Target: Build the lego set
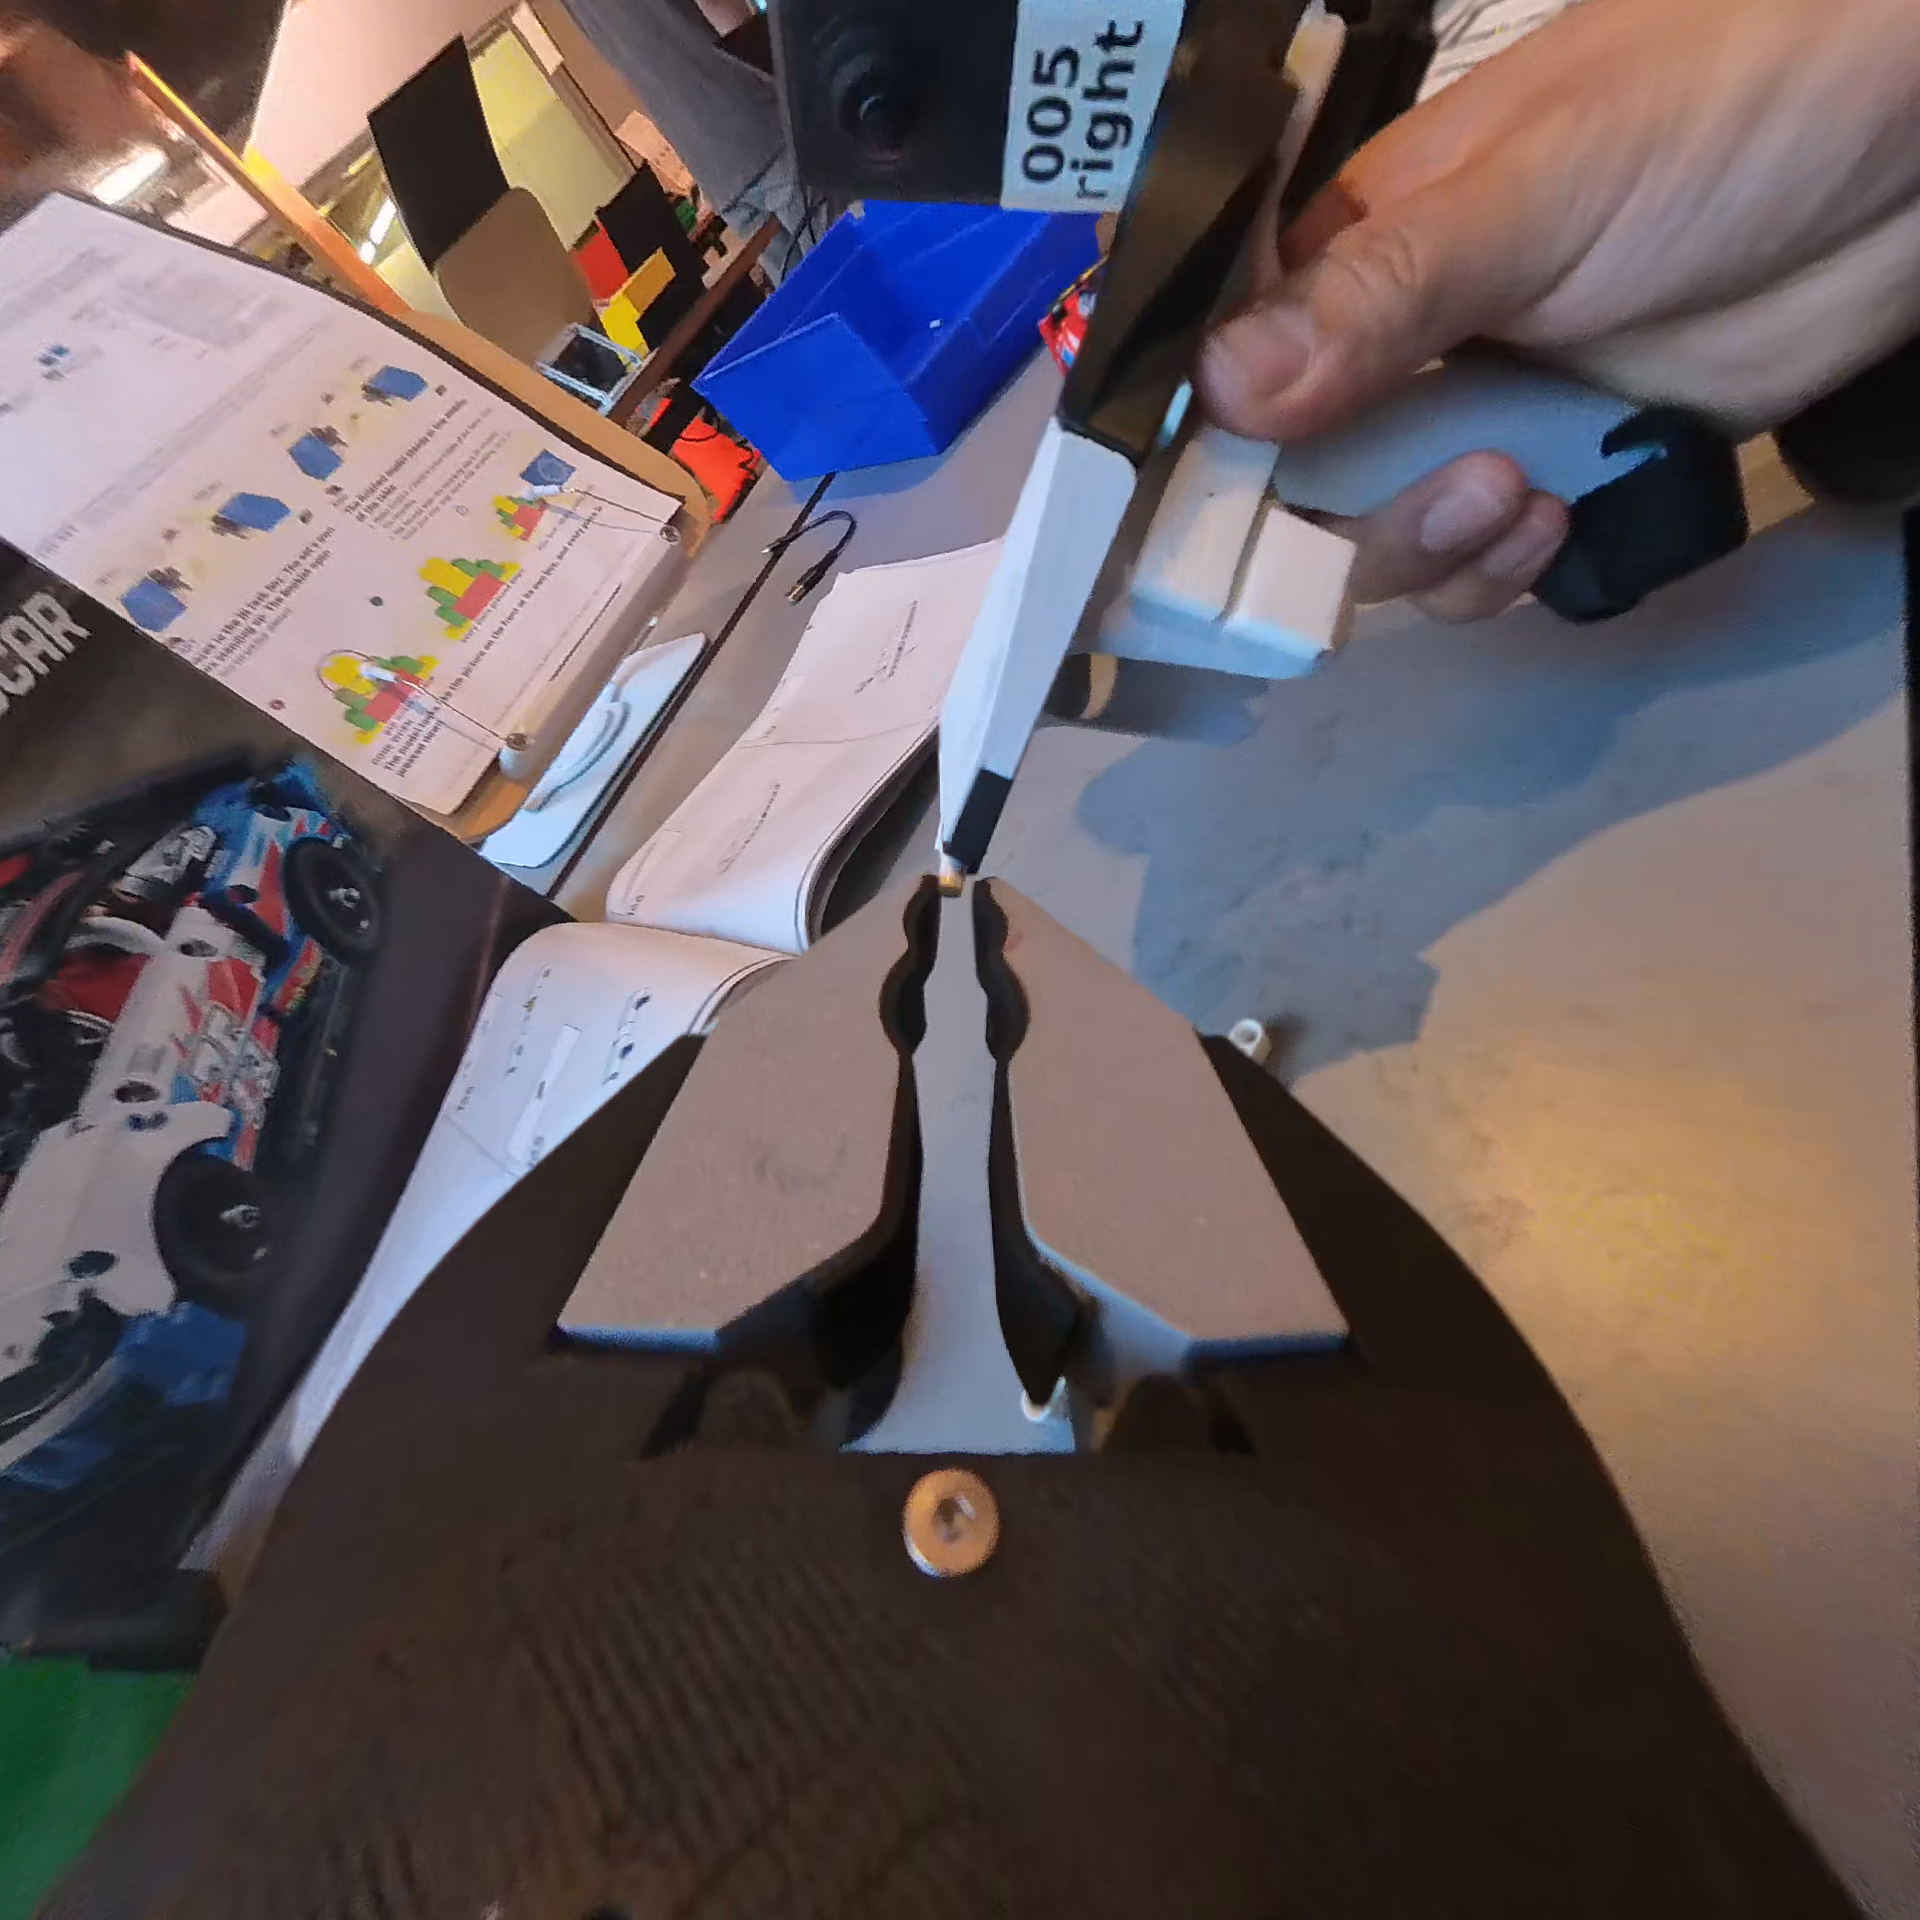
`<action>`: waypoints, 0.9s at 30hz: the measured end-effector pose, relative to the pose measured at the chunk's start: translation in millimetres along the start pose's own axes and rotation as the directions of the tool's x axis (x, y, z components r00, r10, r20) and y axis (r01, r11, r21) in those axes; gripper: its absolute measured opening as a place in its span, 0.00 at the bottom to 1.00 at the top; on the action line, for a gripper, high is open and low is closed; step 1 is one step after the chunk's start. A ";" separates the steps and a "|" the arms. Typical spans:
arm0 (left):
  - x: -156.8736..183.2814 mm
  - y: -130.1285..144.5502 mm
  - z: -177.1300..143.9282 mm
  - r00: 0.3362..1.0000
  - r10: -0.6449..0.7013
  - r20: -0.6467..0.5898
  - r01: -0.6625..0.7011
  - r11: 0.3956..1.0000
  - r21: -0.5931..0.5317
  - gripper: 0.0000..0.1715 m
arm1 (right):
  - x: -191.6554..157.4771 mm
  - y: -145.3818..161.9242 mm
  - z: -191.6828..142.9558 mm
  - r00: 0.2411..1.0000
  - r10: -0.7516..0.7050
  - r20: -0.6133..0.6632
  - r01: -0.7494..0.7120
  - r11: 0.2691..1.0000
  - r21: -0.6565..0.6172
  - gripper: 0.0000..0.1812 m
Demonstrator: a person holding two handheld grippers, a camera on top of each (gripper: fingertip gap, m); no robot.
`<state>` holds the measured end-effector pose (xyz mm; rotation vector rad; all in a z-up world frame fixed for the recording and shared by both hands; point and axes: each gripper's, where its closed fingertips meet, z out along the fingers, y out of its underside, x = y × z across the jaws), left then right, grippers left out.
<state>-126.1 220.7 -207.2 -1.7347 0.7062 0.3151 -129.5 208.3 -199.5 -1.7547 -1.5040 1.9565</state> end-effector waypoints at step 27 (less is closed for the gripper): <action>-18.7 0.3 -1.5 0.990 -0.110 0.088 0.105 0.993 0.059 0.00 | -0.1 -20.1 0.0 0.997 -0.069 -0.025 0.072 0.984 0.160 0.05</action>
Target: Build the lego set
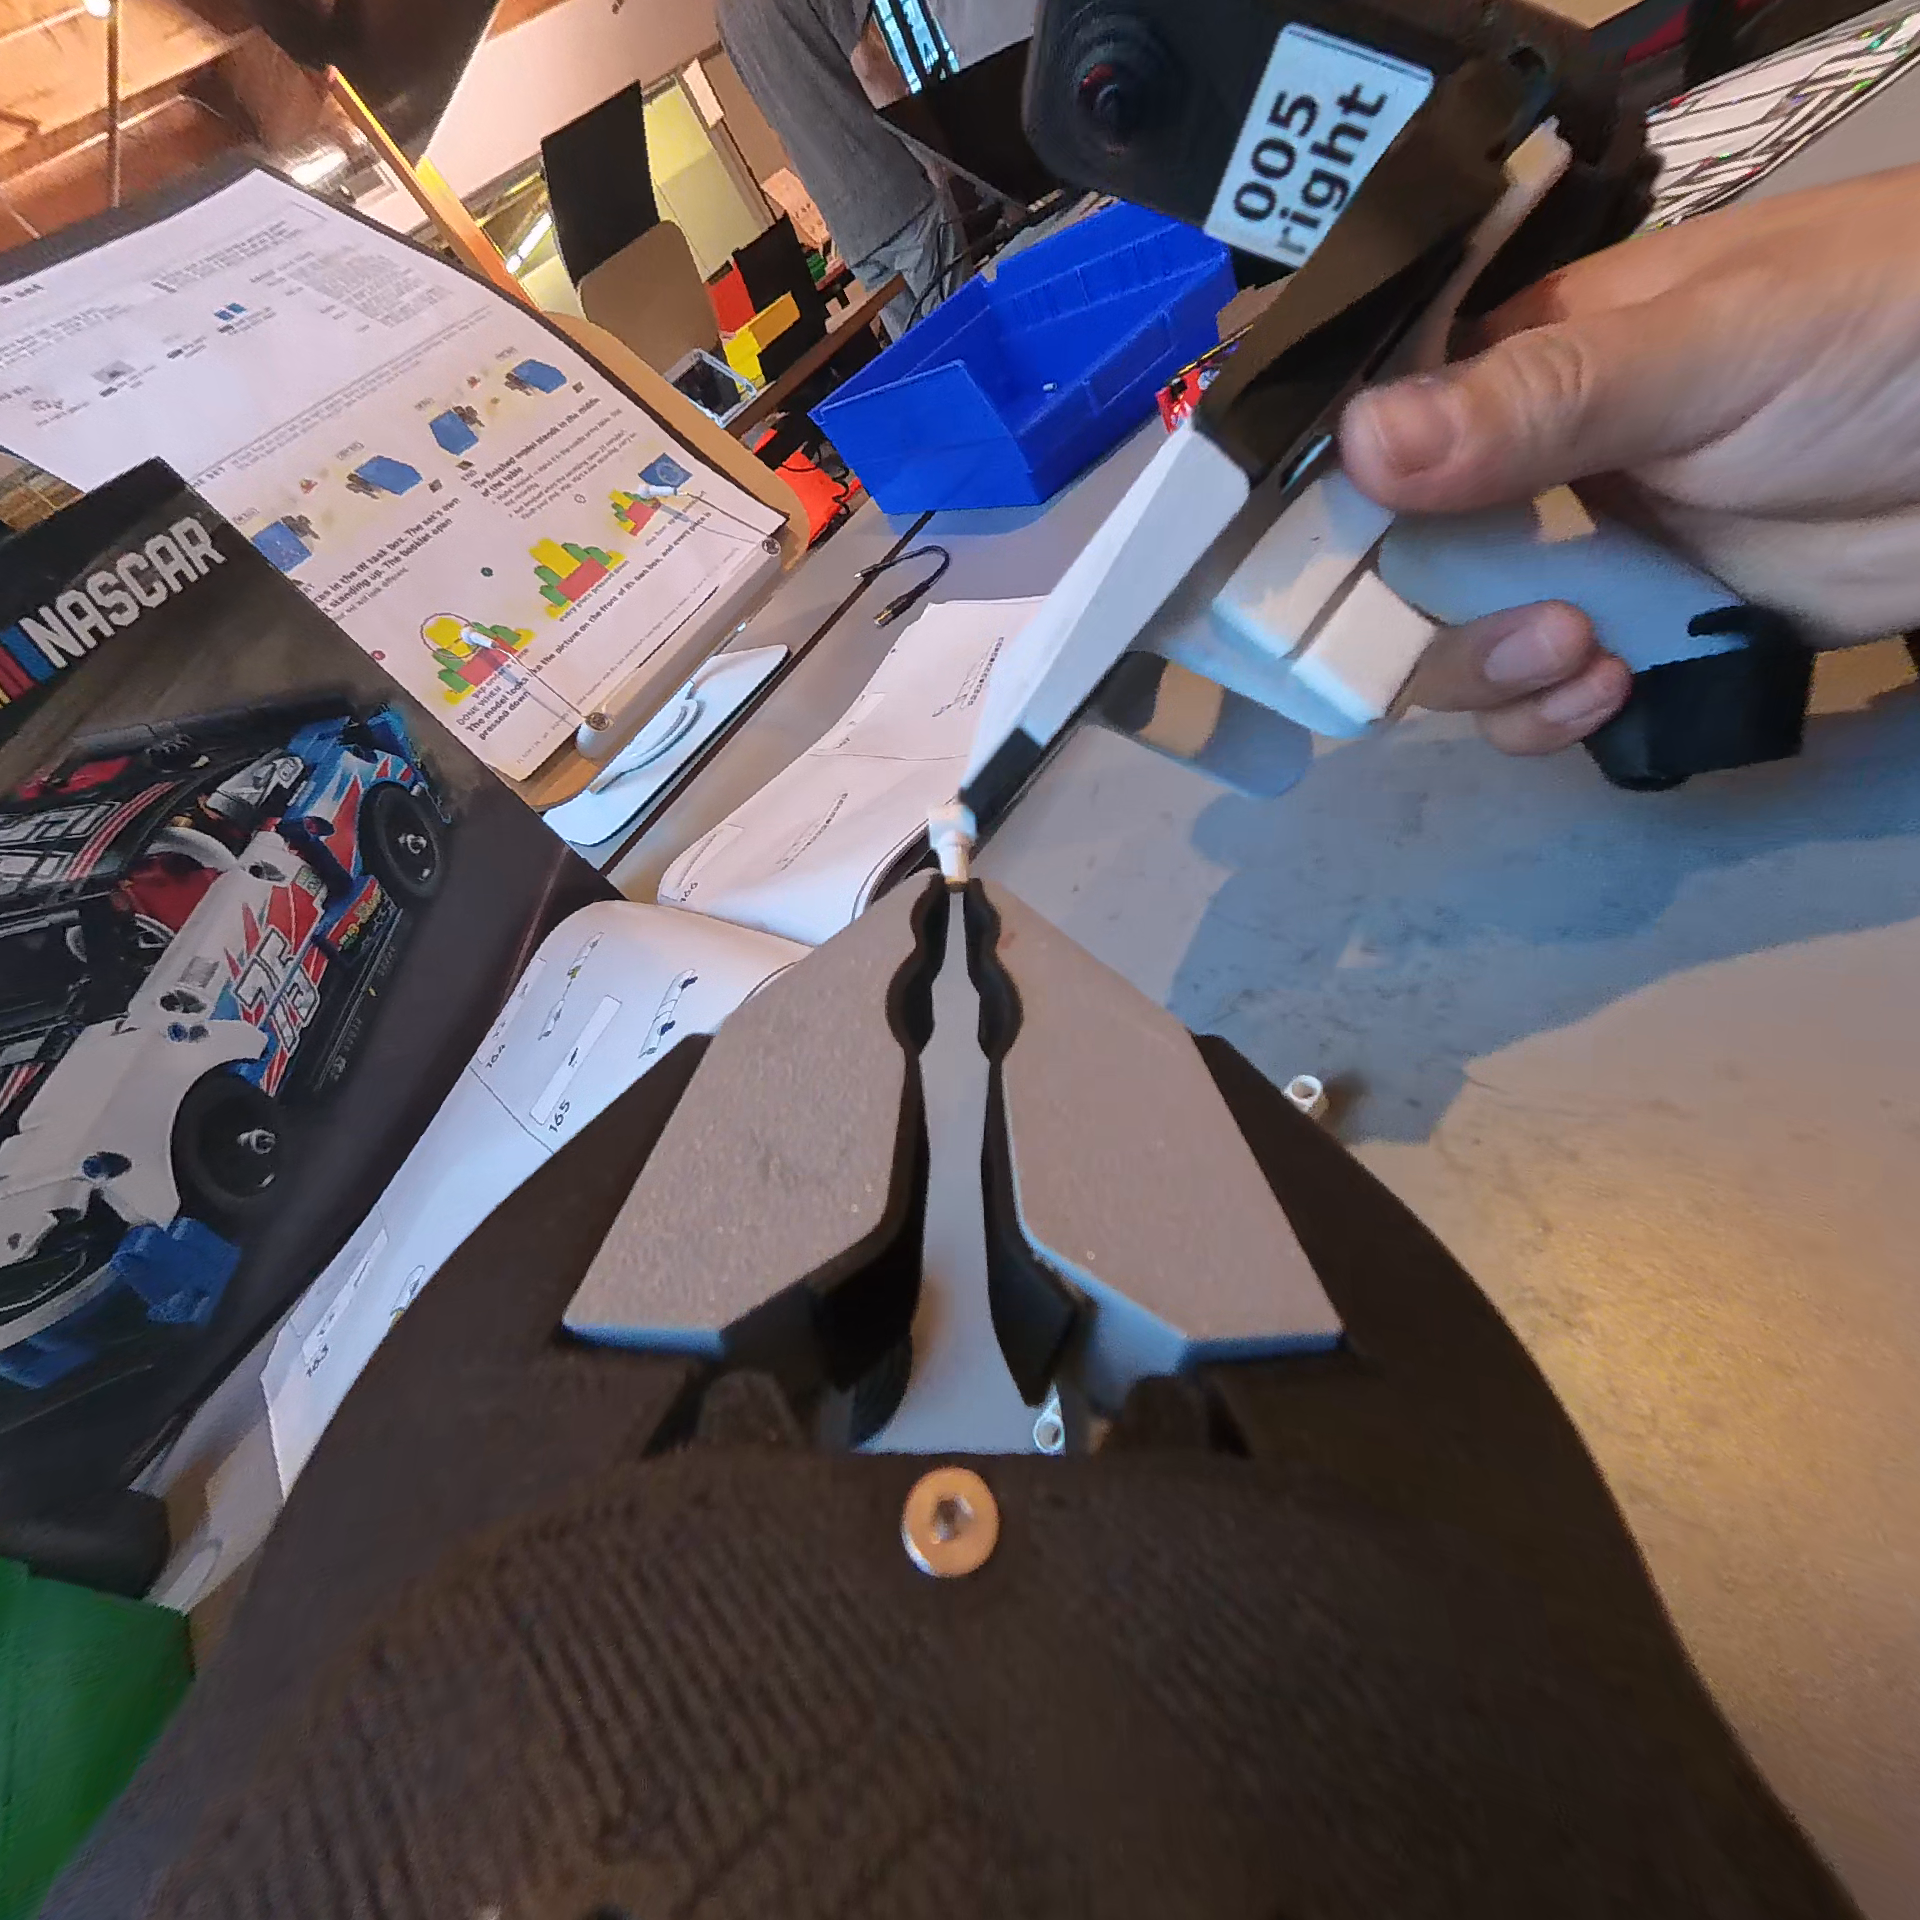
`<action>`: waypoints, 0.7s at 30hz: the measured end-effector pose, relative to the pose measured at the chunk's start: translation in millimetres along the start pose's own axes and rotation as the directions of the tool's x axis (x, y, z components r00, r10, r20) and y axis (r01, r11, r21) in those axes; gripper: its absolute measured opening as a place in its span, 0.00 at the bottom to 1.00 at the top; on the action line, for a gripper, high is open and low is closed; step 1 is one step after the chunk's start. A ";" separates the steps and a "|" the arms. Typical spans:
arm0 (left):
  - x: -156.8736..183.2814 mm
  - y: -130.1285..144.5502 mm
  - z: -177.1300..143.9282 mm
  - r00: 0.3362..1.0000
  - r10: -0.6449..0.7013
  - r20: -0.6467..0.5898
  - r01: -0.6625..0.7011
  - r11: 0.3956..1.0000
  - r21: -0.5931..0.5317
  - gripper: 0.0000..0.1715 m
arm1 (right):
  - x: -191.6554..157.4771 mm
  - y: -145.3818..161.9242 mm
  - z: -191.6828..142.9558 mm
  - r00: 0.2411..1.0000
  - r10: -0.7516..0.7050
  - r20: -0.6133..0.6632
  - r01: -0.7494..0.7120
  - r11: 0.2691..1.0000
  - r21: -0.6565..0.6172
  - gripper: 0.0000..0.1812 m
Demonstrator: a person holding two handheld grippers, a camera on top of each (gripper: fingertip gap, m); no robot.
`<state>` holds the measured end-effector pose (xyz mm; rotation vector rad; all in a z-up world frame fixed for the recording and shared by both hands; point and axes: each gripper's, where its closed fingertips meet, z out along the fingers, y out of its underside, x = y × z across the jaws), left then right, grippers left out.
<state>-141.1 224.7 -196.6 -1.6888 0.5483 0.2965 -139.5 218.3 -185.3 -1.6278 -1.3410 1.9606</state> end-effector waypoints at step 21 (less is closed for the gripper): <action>64.0 79.9 -16.0 0.712 -0.174 -0.680 -0.122 0.923 -0.364 0.05 | 33.7 87.4 -10.0 0.883 -0.450 -0.131 0.316 0.779 -0.542 0.04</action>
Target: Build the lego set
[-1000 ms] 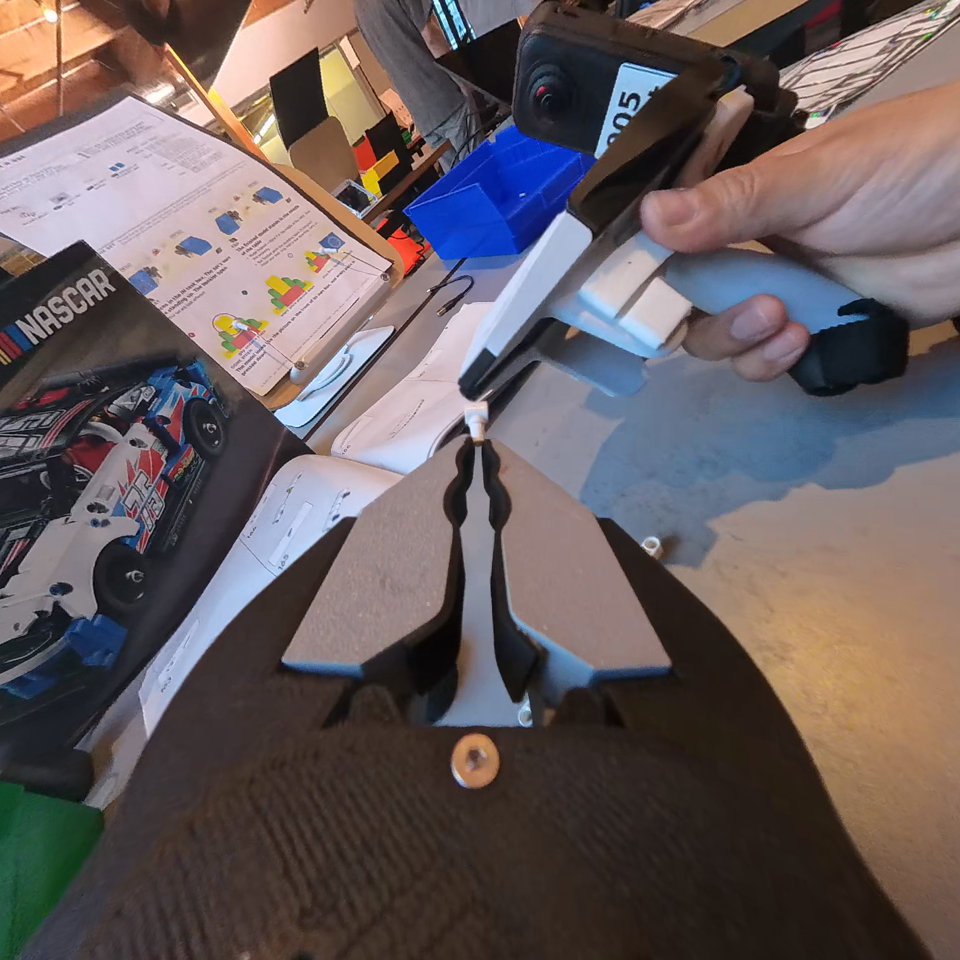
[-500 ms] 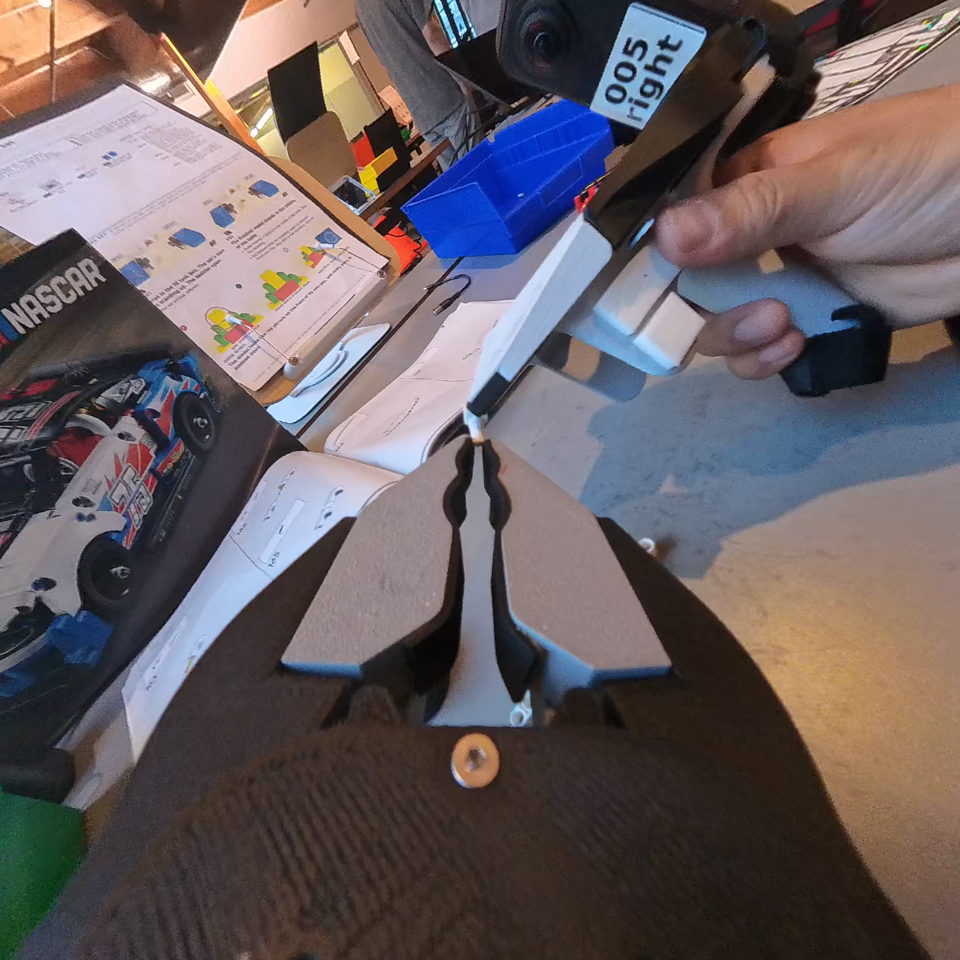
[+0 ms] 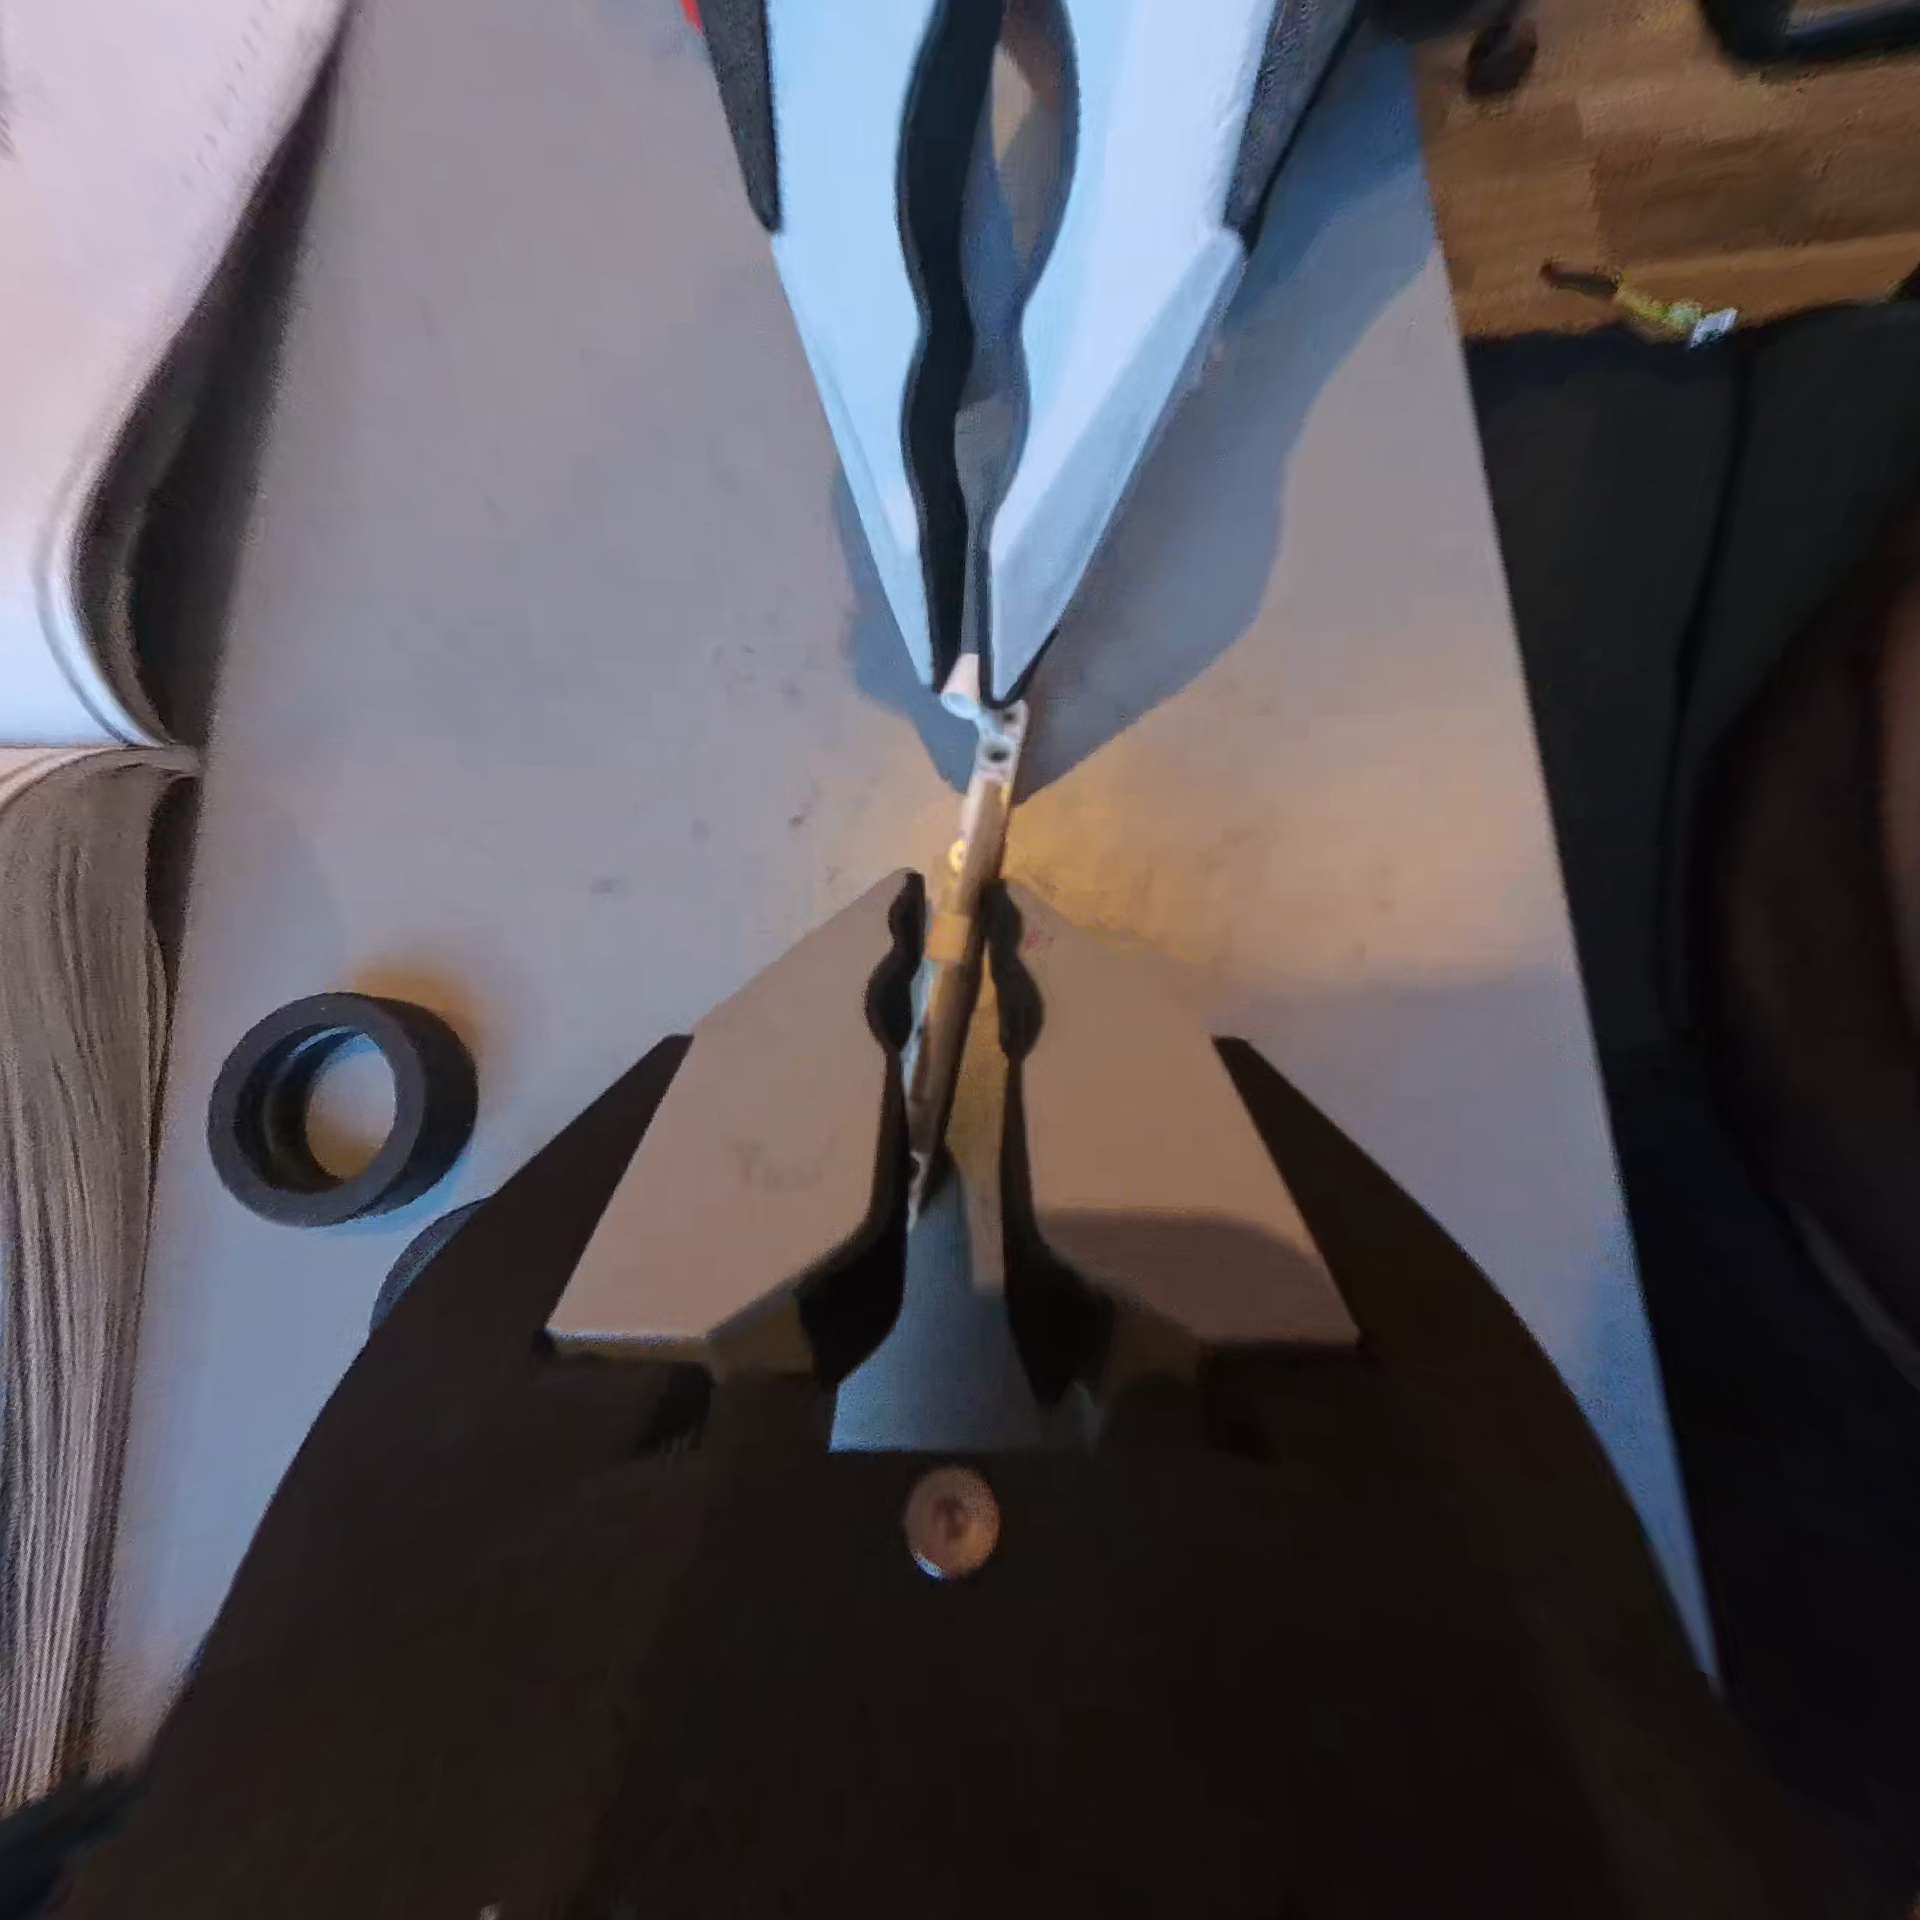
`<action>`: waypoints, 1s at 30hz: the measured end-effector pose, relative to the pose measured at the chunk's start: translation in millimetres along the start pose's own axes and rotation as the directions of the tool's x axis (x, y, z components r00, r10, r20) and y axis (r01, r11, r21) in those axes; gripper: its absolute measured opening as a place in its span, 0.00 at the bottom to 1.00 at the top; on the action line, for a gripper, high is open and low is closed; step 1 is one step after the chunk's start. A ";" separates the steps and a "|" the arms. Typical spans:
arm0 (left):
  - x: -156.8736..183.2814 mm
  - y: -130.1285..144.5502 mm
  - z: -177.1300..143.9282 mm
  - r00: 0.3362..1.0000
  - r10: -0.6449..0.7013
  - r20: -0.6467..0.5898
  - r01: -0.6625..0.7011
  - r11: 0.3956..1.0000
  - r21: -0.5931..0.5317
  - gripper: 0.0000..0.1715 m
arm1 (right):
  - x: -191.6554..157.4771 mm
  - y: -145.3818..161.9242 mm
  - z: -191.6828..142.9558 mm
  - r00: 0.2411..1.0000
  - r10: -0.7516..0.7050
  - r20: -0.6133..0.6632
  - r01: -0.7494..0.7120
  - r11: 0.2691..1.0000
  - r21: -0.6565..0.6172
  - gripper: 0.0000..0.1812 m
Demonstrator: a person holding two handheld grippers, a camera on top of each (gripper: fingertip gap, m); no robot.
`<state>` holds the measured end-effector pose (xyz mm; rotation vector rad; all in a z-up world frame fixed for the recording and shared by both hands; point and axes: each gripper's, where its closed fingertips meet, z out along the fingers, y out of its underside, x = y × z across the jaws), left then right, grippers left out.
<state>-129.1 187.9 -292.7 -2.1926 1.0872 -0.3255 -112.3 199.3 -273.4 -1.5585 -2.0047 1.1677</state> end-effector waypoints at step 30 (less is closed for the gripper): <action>-3.5 -4.4 8.8 0.989 0.006 -0.147 0.002 0.998 0.055 0.03 | 11.0 3.6 6.6 0.957 -0.262 -0.124 0.246 0.960 -0.135 0.04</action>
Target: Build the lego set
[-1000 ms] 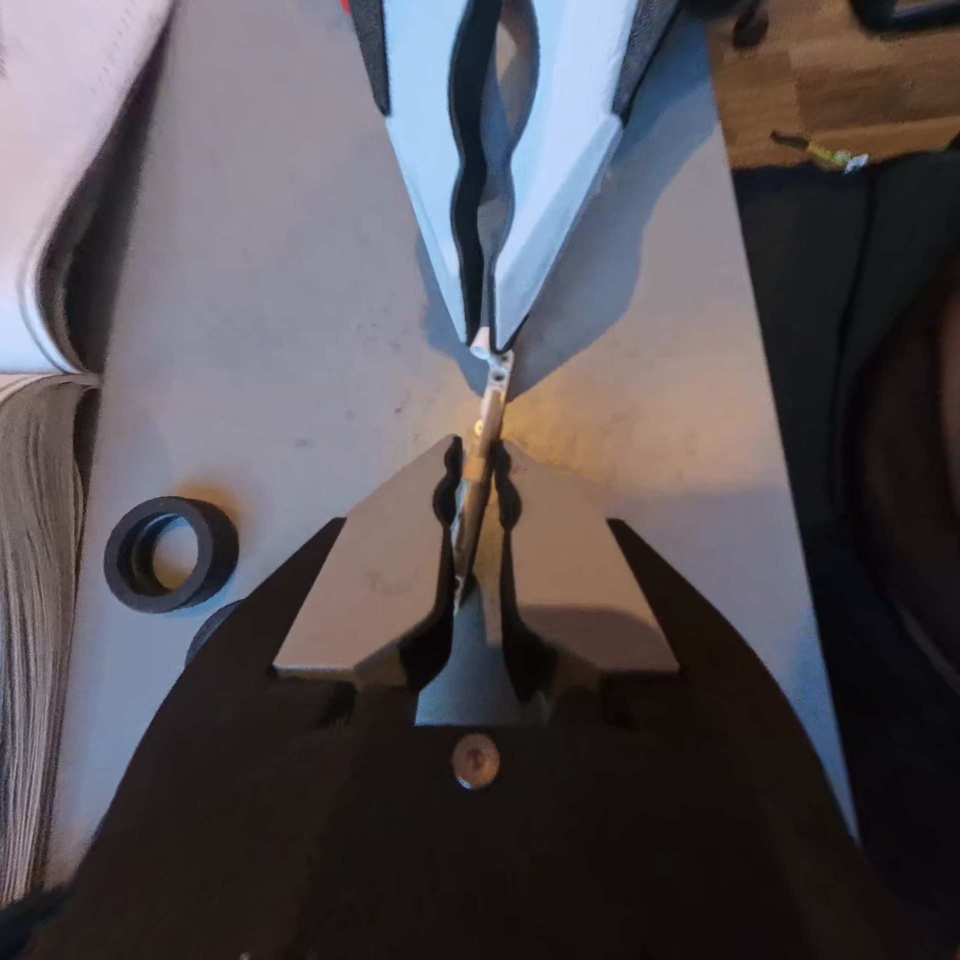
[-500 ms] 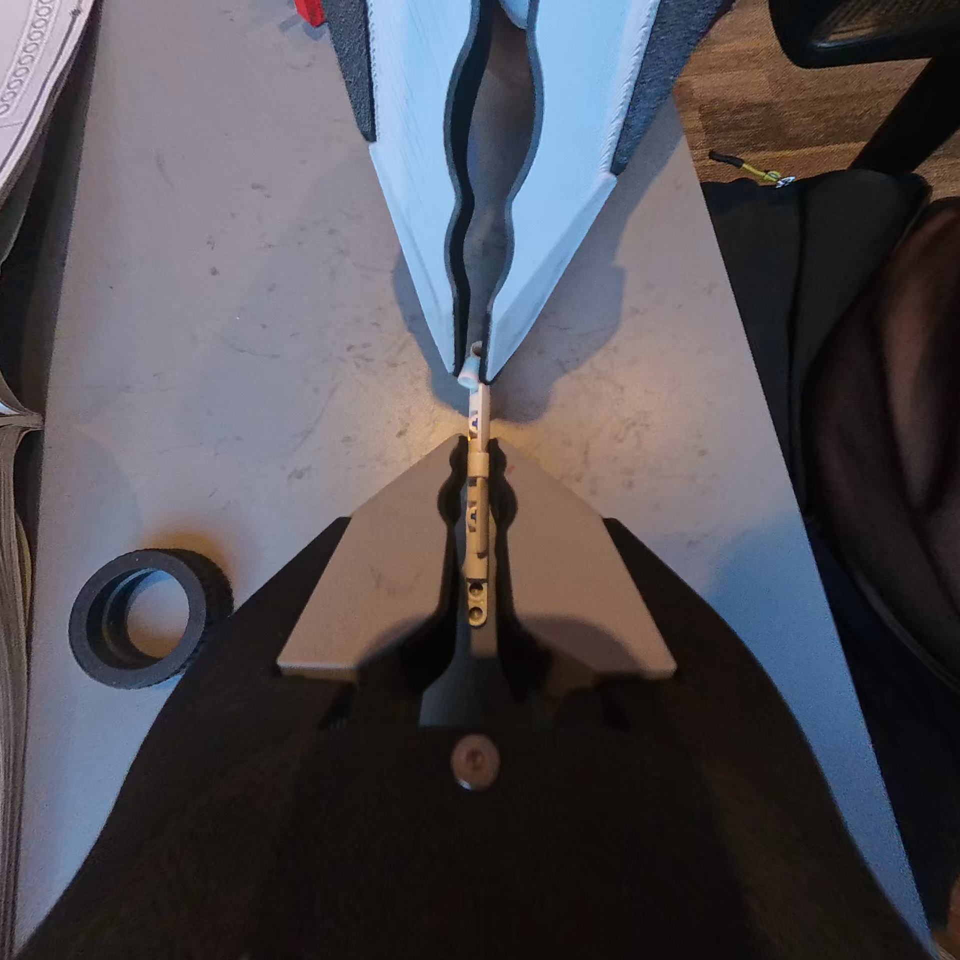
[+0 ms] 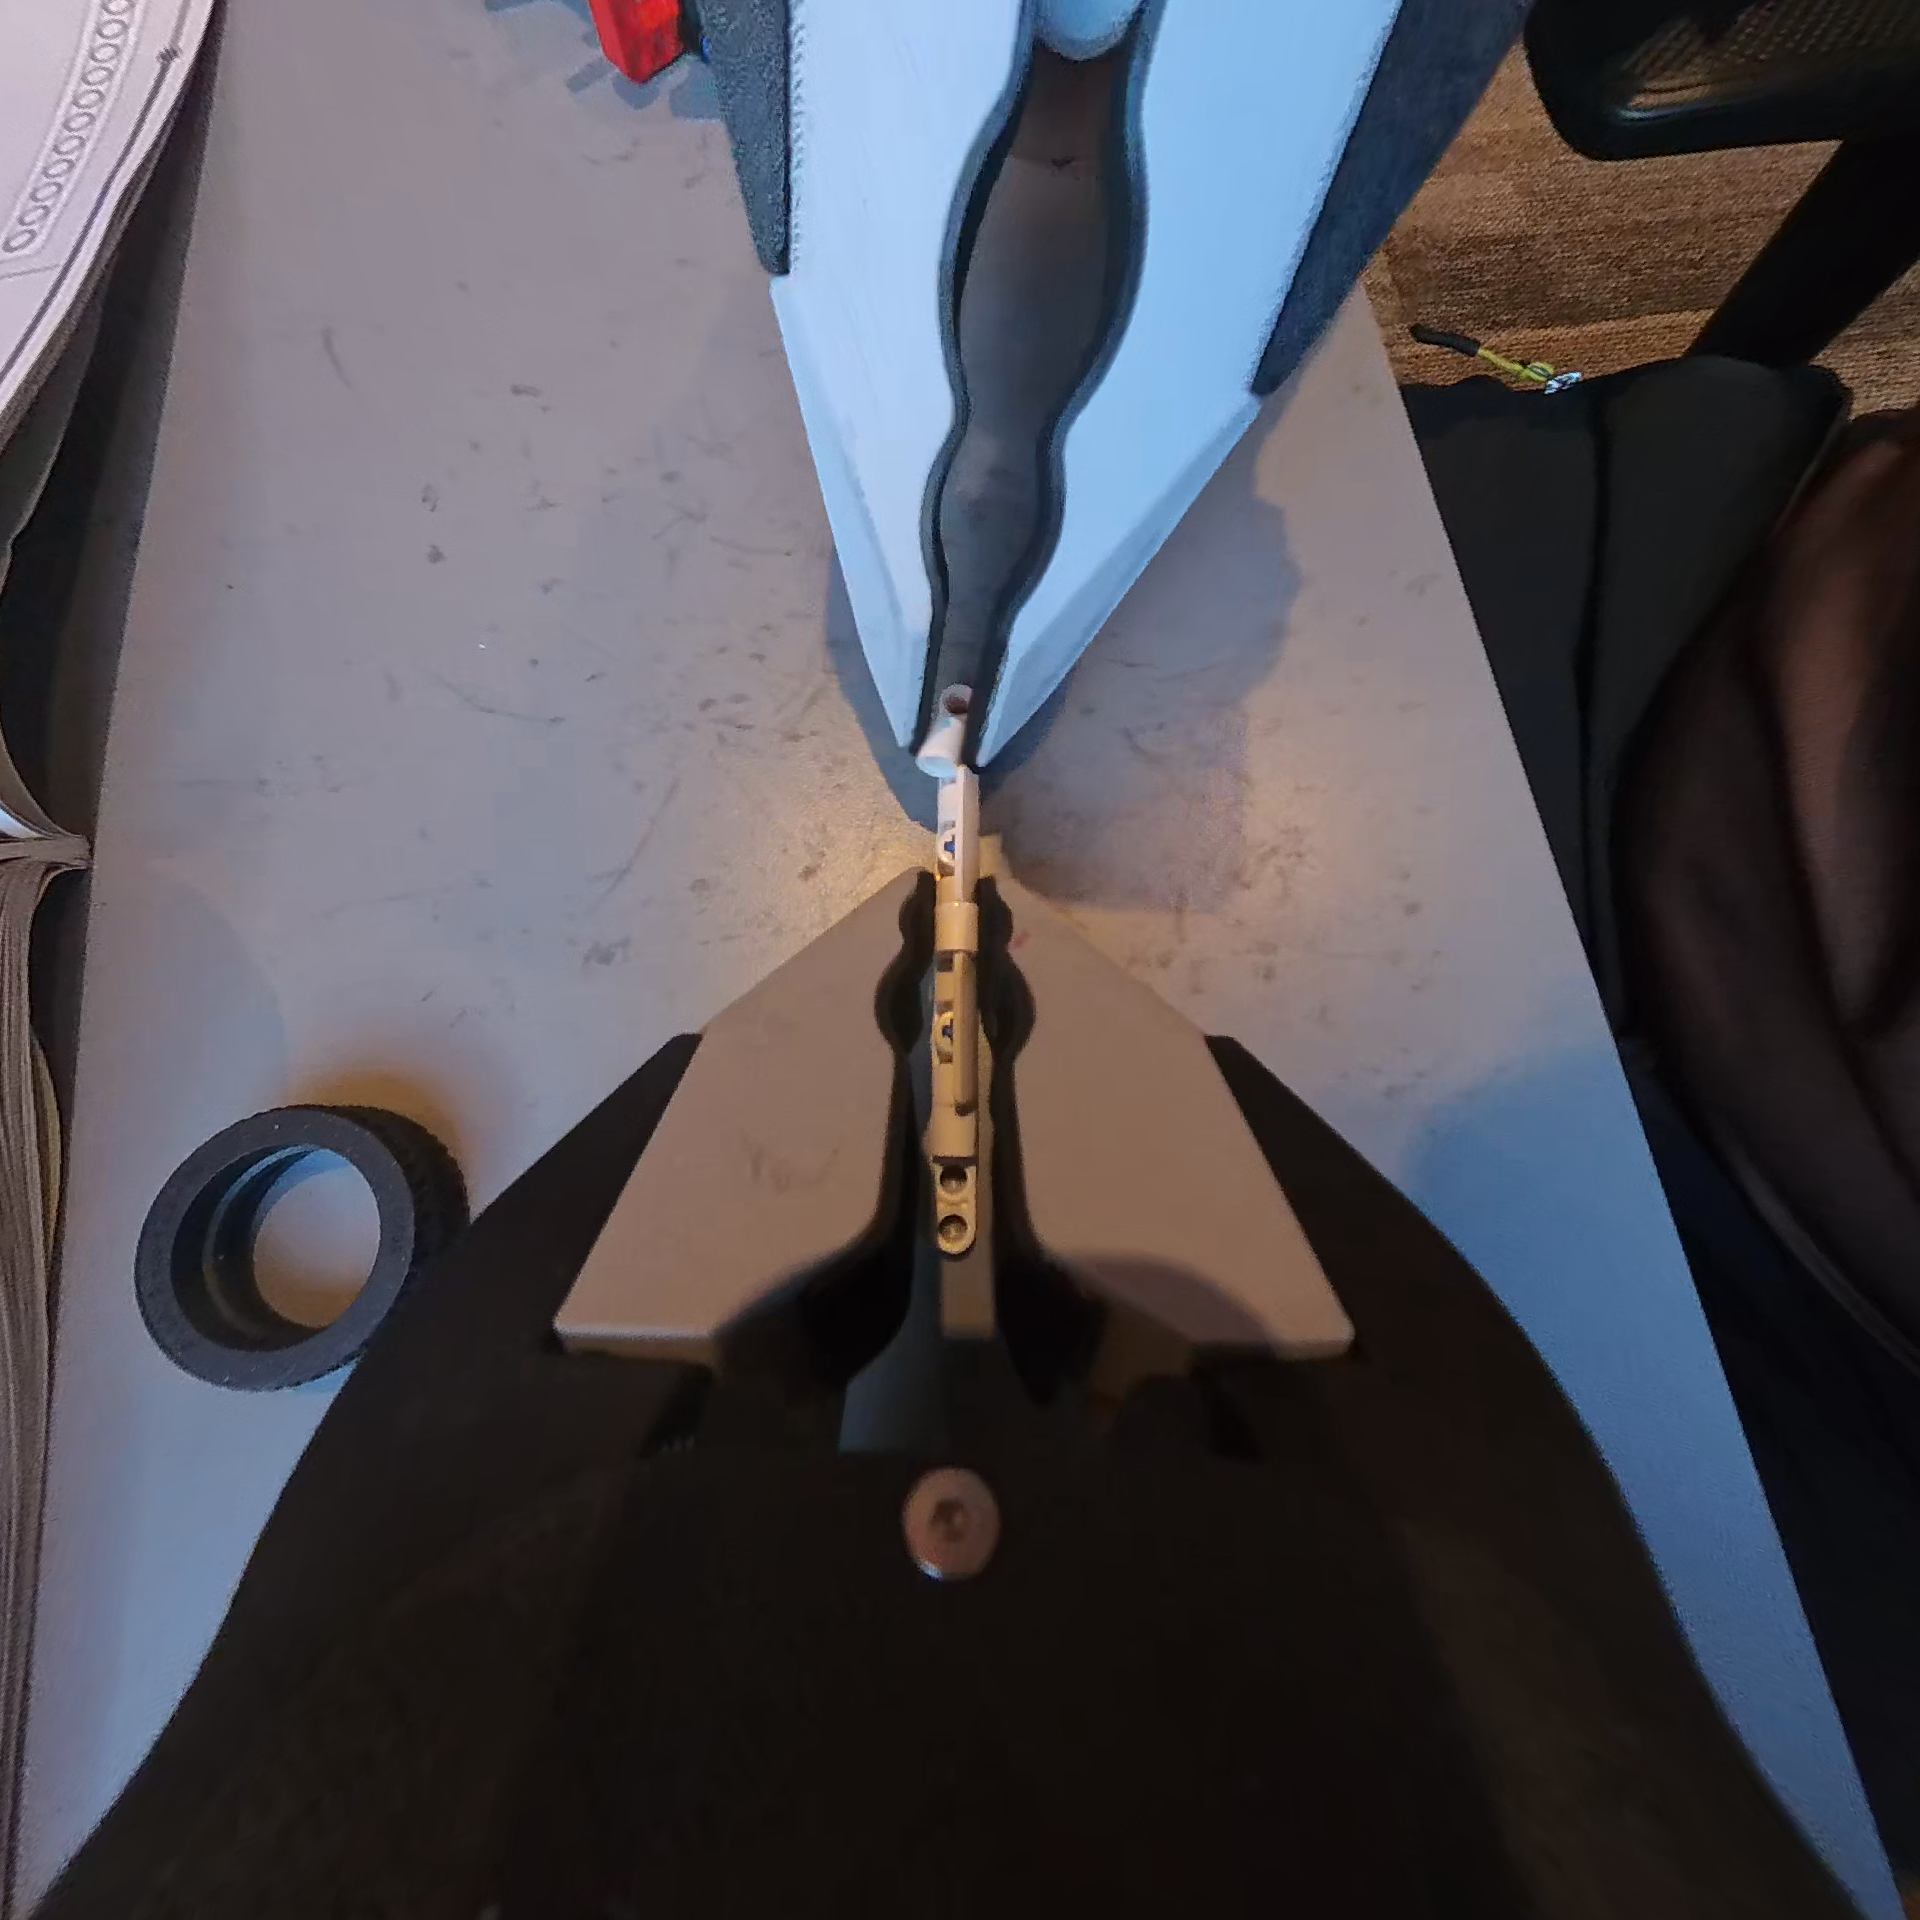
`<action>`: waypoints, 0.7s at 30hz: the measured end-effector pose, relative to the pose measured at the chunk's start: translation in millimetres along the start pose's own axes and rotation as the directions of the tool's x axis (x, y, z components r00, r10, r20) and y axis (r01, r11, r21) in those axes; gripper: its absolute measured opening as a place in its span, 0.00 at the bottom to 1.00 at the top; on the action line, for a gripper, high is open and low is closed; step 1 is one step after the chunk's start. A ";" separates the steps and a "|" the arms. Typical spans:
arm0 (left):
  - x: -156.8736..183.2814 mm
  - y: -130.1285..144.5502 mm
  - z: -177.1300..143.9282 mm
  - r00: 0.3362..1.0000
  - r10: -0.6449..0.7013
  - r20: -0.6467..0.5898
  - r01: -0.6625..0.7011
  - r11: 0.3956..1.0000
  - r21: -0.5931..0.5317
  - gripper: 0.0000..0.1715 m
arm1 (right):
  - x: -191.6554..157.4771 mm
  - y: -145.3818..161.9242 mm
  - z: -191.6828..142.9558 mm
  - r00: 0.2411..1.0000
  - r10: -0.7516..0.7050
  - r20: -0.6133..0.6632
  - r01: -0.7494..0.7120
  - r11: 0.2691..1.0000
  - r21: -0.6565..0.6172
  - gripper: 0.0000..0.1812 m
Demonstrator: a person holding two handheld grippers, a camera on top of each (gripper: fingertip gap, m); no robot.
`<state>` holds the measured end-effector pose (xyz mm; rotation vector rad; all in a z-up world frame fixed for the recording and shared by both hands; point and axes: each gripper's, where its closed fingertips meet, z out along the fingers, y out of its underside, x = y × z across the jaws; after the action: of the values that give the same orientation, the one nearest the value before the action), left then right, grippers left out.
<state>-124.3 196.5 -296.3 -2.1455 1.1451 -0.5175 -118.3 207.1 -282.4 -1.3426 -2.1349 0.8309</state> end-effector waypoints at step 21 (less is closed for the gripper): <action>-0.4 -0.7 0.3 0.997 -0.074 0.015 0.074 0.997 0.015 0.03 | 1.8 3.3 0.5 0.974 -0.095 -0.206 0.064 0.986 -0.153 0.04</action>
<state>-123.9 197.3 -296.0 -2.1830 1.0534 -0.5393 -117.4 209.7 -285.0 -1.3413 -2.0967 0.4841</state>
